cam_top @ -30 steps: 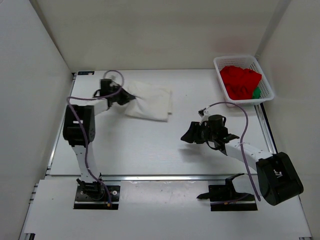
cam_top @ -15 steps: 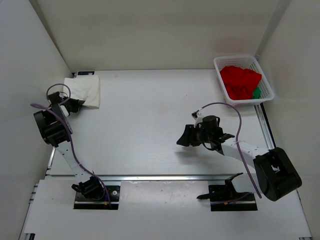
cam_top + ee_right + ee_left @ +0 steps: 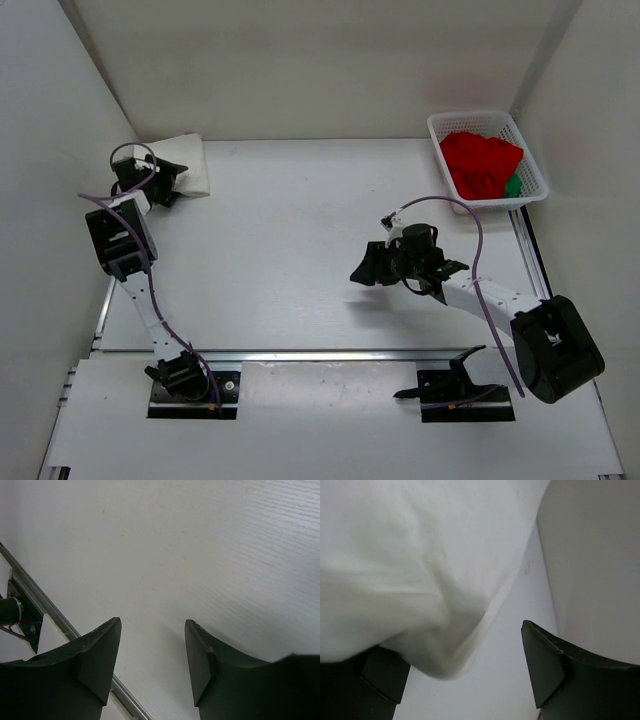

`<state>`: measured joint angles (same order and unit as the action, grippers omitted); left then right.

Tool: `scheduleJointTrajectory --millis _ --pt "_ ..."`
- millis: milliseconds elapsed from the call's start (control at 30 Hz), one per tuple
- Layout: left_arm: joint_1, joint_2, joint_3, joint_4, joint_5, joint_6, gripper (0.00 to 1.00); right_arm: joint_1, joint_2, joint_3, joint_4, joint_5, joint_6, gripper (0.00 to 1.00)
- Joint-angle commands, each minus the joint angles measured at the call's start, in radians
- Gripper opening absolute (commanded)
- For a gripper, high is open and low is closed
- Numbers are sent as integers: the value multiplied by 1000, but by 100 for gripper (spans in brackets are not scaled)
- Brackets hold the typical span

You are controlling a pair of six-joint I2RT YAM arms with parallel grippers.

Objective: Fold and stack the t-shirts
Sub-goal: Put the neatly folded tshirt into the corner of the board with the left arm

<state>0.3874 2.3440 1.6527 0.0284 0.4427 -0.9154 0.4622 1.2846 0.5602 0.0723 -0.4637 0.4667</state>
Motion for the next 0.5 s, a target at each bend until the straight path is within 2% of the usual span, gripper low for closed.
scheduleJointTrajectory --millis 0,167,267,333,400,467 --pt "-10 -104 -89 -44 -30 23 98 -7 -28 17 17 26 -11 52" --pt "-34 -326 -331 13 -108 47 99 -2 -24 30 -40 98 -28 54" --pt "-82 -460 -499 56 -154 33 99 -17 -10 55 -71 160 -36 35" --pt "-125 -553 -571 67 -168 36 98 -10 5 90 -110 222 -28 13" --pt "-211 -628 -658 65 -179 56 99 -28 24 138 -147 228 -43 6" --pt "-298 -696 -703 71 -188 88 99 -59 22 171 -137 177 -40 7"
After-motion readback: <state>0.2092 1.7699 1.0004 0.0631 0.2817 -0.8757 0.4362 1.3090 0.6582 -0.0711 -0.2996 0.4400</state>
